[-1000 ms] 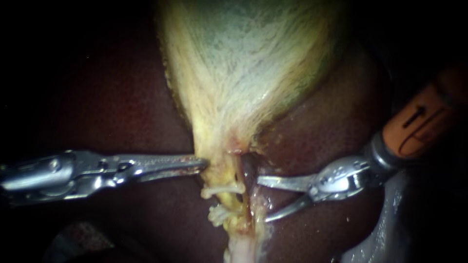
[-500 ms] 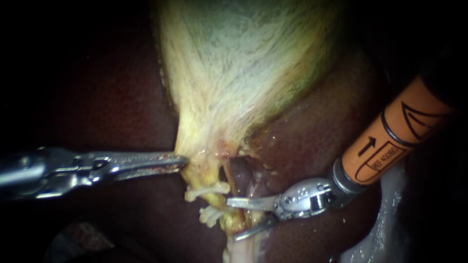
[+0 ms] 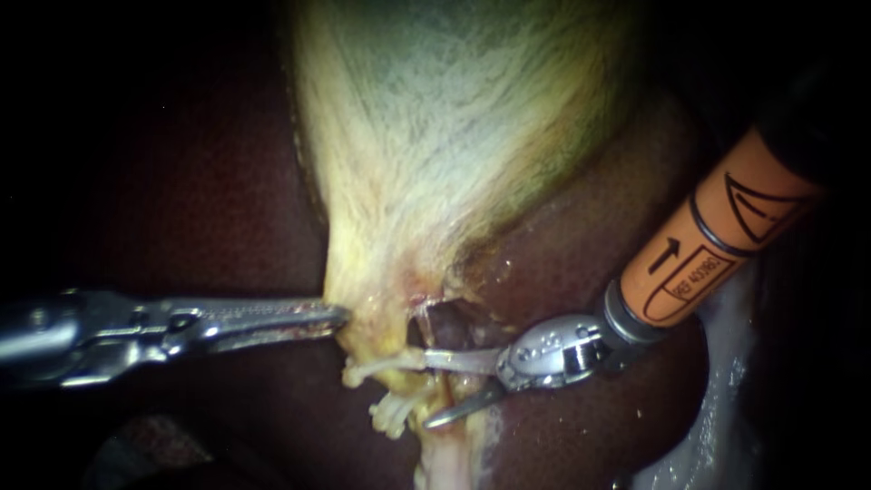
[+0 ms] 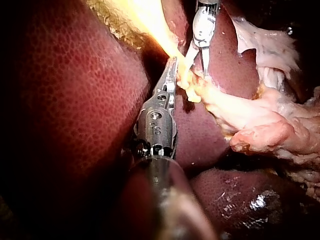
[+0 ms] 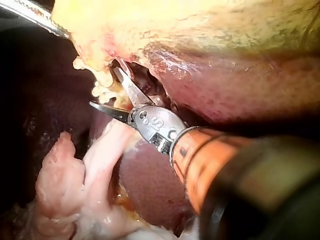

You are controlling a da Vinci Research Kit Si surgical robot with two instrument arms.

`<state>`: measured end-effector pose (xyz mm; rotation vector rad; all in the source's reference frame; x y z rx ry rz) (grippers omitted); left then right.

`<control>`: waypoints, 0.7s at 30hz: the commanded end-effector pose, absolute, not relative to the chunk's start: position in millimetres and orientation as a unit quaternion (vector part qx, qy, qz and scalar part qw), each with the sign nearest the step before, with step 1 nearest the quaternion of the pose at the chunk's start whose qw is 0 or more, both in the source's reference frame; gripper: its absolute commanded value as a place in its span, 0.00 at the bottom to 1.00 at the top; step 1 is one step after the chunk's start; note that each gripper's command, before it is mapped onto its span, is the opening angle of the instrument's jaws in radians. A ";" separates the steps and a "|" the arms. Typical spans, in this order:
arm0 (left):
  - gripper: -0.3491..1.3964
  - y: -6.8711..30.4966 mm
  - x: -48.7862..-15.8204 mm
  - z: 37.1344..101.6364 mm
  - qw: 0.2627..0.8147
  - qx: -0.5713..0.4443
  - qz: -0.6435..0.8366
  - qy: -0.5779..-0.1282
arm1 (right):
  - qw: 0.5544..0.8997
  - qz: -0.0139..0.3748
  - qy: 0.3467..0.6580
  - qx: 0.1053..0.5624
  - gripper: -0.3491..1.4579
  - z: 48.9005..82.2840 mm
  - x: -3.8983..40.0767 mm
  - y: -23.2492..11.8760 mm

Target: Go to the cutting position left tube

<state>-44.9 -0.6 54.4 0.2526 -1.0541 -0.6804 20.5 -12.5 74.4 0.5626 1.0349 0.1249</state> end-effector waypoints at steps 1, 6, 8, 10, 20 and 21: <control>0.08 -0.5 -44.9 54.6 0.802 0.118 -0.317 -0.491 | 0.828 0.055 0.488 0.271 0.94 74.5 20.8 -12.7; 0.08 -0.4 -45.2 54.7 0.802 0.119 -0.317 -0.492 | 0.819 0.028 0.493 0.293 0.90 75.3 22.9 -13.6; 0.08 -0.4 -45.3 54.8 0.802 0.118 -0.317 -0.492 | 0.817 0.022 0.494 0.297 0.90 75.8 23.8 -13.8; 0.08 -0.4 -45.4 54.9 0.802 0.118 -0.317 -0.492 | 0.816 0.019 0.493 0.302 0.90 76.3 24.9 -14.2; 0.08 -0.5 -45.8 55.1 0.802 0.118 -0.317 -0.492 | 0.808 0.034 0.497 0.315 0.90 77.1 26.5 -14.3; 0.08 -0.5 -45.8 55.1 0.802 0.119 -0.316 -0.492 | 0.808 0.034 0.497 0.315 0.90 77.1 26.5 -14.2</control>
